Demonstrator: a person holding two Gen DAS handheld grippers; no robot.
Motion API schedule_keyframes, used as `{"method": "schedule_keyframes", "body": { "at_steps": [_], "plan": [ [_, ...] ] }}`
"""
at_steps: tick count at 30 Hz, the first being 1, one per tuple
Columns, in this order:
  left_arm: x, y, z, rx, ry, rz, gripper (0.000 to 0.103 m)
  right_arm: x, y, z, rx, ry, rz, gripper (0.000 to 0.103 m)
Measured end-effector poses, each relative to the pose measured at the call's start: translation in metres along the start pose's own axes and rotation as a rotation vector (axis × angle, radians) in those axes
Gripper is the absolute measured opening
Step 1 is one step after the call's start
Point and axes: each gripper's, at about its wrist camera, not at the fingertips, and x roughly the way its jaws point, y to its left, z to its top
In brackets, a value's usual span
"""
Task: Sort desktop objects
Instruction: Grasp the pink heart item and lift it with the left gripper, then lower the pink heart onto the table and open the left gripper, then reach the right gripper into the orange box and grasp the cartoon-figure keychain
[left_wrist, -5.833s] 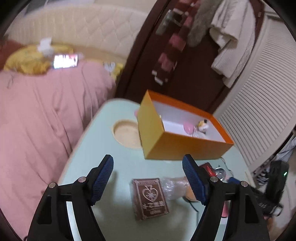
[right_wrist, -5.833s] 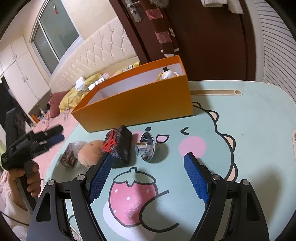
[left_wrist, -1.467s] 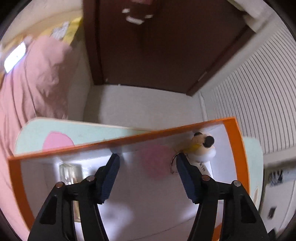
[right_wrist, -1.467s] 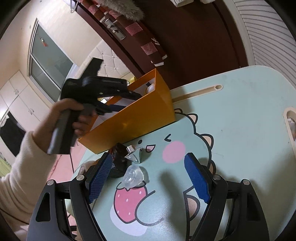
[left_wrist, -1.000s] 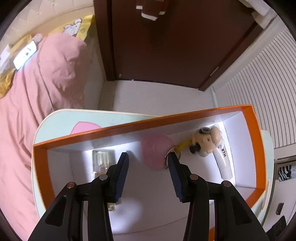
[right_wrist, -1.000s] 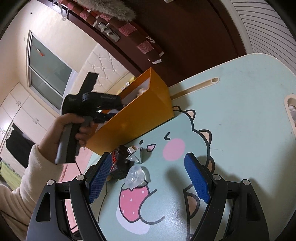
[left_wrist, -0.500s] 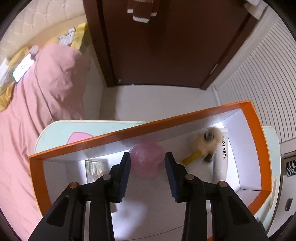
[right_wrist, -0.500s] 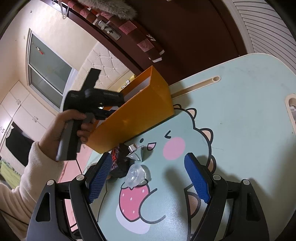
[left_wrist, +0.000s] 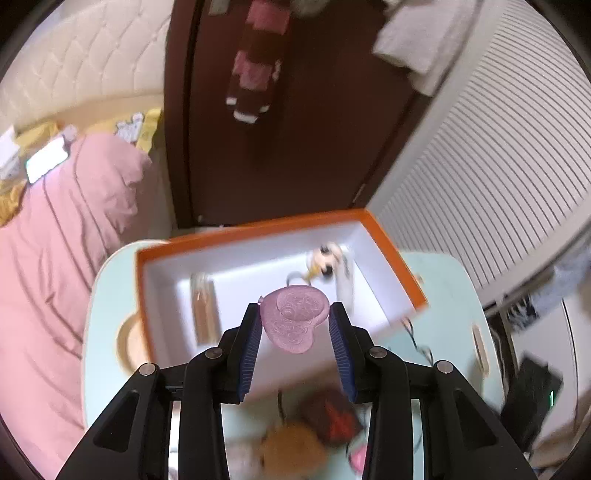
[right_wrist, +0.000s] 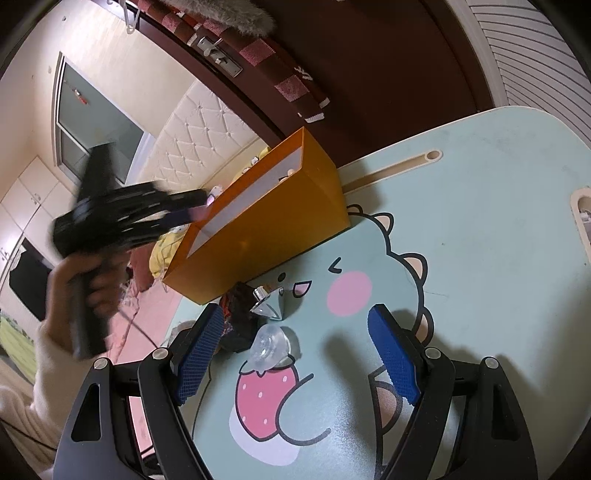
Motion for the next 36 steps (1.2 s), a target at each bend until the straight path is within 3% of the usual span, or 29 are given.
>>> {"method": "schedule_keyframes", "body": {
  "at_steps": [8, 14, 18, 26, 32, 36],
  "plan": [
    [-0.017, -0.019, -0.103, 0.029, 0.022, -0.057, 0.035, 0.001, 0.004, -0.004, -0.046, -0.015, -0.022, 0.080],
    [-0.016, -0.017, -0.147, 0.029, 0.059, -0.144, 0.035, -0.002, 0.003, -0.006, -0.040, -0.027, -0.026, 0.080],
    [-0.014, -0.016, -0.158, 0.044, 0.061, -0.136, 0.035, -0.004, 0.002, -0.007, -0.028, -0.031, -0.028, 0.081],
    [-0.008, -0.020, -0.161, 0.084, -0.003, -0.044, 0.035, -0.008, 0.007, -0.012, -0.060, -0.034, -0.049, 0.081],
    [-0.023, -0.011, -0.159, 0.080, -0.100, -0.092, 0.050, -0.007, 0.008, -0.012, -0.067, -0.031, -0.059, 0.080],
    [-0.050, 0.013, -0.144, 0.032, -0.253, -0.082, 0.066, -0.007, 0.007, -0.008, -0.048, -0.020, -0.050, 0.081]
  ]
}}
